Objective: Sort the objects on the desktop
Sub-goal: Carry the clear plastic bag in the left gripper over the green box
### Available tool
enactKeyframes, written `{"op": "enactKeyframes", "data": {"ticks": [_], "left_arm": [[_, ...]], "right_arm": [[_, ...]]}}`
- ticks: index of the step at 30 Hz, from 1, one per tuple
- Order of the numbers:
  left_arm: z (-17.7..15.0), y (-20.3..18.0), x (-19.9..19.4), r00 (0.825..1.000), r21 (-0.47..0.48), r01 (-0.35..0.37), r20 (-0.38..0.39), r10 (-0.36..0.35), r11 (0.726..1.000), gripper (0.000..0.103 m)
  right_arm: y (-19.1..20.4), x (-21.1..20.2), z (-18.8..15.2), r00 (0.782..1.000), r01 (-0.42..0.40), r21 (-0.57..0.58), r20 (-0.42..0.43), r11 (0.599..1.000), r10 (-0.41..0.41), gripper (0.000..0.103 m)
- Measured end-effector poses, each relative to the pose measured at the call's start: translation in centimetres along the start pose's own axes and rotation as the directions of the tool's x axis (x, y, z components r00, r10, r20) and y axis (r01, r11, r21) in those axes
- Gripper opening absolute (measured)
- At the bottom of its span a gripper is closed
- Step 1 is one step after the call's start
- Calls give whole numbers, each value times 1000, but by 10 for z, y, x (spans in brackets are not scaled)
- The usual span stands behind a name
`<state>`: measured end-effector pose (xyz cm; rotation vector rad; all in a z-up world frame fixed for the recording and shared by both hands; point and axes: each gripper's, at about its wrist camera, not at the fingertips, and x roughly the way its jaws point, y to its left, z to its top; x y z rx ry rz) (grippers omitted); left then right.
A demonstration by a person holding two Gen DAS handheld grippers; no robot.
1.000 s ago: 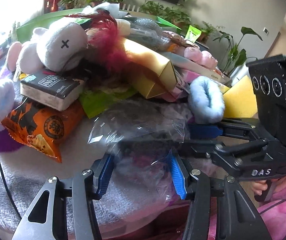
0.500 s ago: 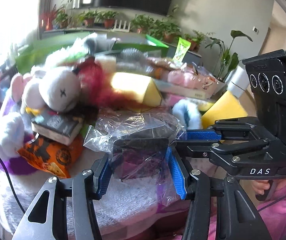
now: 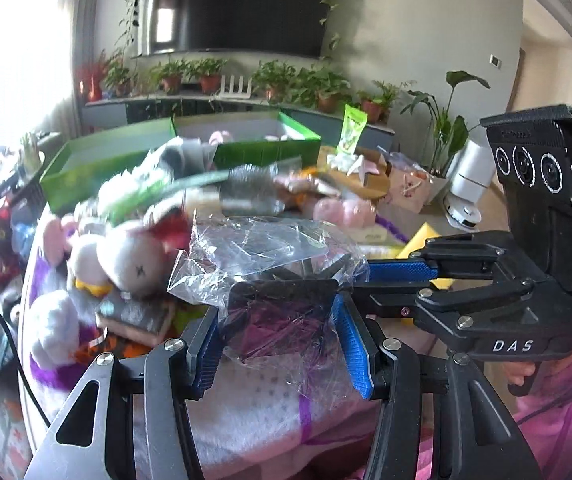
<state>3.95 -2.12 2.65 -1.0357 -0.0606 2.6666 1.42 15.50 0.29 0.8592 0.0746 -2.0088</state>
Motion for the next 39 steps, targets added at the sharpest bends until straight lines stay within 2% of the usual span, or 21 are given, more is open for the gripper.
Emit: {"op": "enactKeyframes", "data": {"ticks": [10, 23, 39], "left_arm": [[31, -18, 10, 999, 66, 8, 32, -10, 998, 53], [72, -30, 44, 998, 115, 19, 49, -24, 993, 53], [121, -54, 67, 995, 218, 10, 98, -32, 976, 53]], "right_arm": [[-22, -19, 18, 997, 54, 2, 63, 999, -54, 22], [-63, -29, 40, 987, 114, 23, 110, 993, -116, 23], [-107, -43, 71, 970, 169, 43, 171, 985, -174, 23]]}}
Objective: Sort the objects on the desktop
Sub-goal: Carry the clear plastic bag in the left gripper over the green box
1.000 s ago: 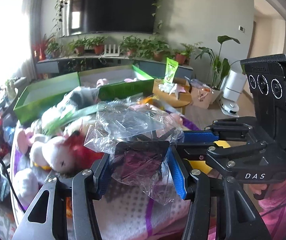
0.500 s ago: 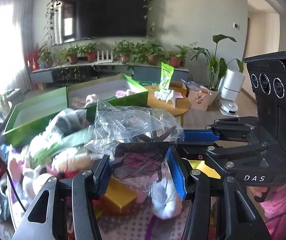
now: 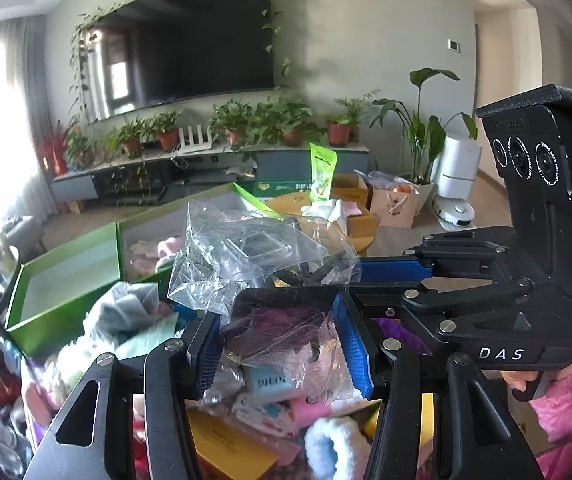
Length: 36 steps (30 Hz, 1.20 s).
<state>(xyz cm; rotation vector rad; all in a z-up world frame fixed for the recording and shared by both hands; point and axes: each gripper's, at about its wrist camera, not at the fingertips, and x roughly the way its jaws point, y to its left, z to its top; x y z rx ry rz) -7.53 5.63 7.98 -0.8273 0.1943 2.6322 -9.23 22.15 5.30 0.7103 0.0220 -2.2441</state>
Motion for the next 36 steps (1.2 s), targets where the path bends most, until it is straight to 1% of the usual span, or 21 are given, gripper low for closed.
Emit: {"op": "enactKeyframes", "data": {"ticks": [7, 16, 21, 27, 36], "left_arm": [[19, -2, 10, 1000, 41, -7, 9, 7, 999, 53], [44, 10, 27, 1000, 41, 2, 4, -2, 999, 53], [63, 15, 37, 1000, 57, -2, 6, 1, 998, 53], [79, 22, 46, 1000, 70, -3, 12, 2, 998, 53], [101, 37, 71, 1000, 84, 16, 3, -16, 996, 53]], "right_arm": [[-11, -1, 10, 1000, 11, 7, 28, 1000, -11, 23], [-32, 10, 32, 999, 24, 22, 46, 999, -25, 23], [-47, 16, 49, 998, 19, 33, 59, 999, -21, 24], [-59, 21, 66, 997, 25, 38, 72, 999, -28, 24], [-81, 38, 84, 997, 34, 64, 68, 997, -38, 24]]}}
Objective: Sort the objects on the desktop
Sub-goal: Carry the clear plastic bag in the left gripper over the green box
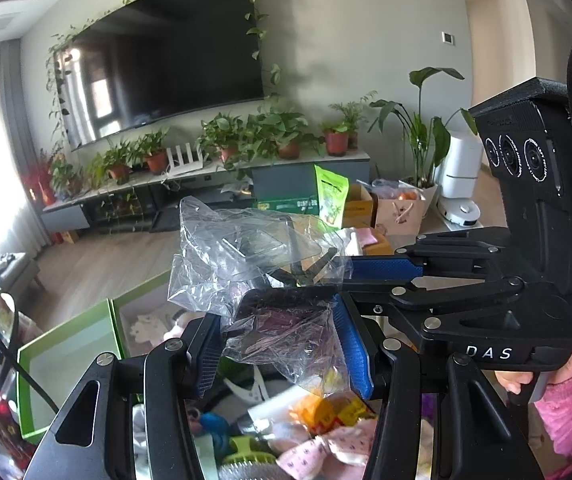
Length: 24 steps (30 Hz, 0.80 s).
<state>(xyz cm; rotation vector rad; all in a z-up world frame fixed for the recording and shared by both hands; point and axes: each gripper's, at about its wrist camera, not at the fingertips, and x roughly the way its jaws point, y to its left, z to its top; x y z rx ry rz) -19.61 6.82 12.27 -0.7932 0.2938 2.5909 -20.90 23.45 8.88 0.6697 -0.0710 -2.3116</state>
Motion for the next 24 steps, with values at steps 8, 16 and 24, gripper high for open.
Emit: {"op": "enactKeyframes", "data": {"ticks": [8, 16, 24], "left_arm": [[16, 23, 35, 1000, -8, 8, -24, -8, 1000, 53], [25, 42, 69, 998, -8, 13, -65, -13, 1000, 53], [25, 56, 104, 995, -22, 26, -97, -28, 999, 53]], "right_arm": [[-20, 31, 17, 1000, 11, 33, -12, 999, -11, 24], [-38, 63, 22, 999, 10, 65, -38, 998, -8, 24], [-61, 93, 23, 998, 16, 96, -65, 995, -10, 24]]}}
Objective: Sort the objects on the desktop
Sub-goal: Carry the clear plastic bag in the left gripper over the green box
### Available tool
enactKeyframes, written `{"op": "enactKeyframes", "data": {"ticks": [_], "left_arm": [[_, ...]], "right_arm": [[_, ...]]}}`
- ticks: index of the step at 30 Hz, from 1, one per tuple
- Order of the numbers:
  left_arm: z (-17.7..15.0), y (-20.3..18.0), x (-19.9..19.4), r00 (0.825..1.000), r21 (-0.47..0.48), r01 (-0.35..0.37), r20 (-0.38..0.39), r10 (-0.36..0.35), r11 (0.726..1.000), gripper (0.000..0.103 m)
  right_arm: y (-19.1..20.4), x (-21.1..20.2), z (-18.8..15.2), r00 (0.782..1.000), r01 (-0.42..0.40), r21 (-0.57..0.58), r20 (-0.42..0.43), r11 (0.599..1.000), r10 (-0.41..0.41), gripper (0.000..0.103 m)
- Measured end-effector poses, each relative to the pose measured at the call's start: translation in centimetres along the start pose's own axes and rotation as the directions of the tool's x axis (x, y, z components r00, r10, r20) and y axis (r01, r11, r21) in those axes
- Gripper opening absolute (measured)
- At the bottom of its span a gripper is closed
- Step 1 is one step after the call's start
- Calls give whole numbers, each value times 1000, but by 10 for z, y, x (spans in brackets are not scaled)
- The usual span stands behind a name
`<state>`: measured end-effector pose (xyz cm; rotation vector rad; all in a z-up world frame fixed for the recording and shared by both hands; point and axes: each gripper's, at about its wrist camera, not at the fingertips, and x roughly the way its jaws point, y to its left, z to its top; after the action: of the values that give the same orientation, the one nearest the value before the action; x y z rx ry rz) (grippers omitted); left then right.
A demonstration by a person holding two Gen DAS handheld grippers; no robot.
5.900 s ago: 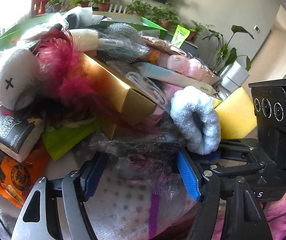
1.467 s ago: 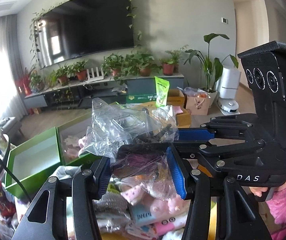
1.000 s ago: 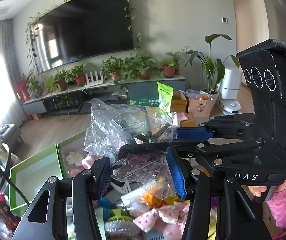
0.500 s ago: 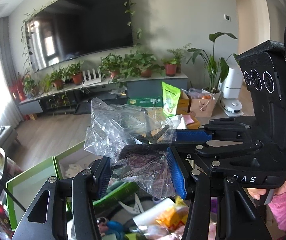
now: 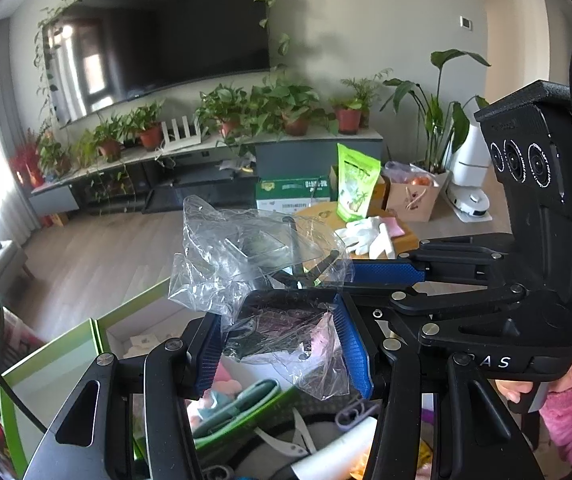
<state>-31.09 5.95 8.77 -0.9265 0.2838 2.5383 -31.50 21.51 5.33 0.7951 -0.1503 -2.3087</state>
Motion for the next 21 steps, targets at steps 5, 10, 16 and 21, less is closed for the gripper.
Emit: {"op": "enactKeyframes", "data": {"ticks": [5, 10, 16, 21], "left_arm": [[1, 11, 22, 1000, -1, 11, -20, -11, 1000, 53], [3, 21, 45, 999, -5, 25, -42, -25, 1000, 53], [6, 30, 72, 997, -22, 36, -63, -37, 999, 53], [5, 35, 89, 996, -24, 45, -72, -47, 999, 53]], "right_arm": [[-10, 18, 1, 1000, 2, 21, -15, 1000, -2, 24], [-21, 41, 1, 999, 7, 46, -34, 999, -6, 24], [-36, 61, 2, 998, 31, 77, -54, 997, -27, 24], [-45, 73, 1, 997, 47, 86, -69, 995, -41, 24]]}}
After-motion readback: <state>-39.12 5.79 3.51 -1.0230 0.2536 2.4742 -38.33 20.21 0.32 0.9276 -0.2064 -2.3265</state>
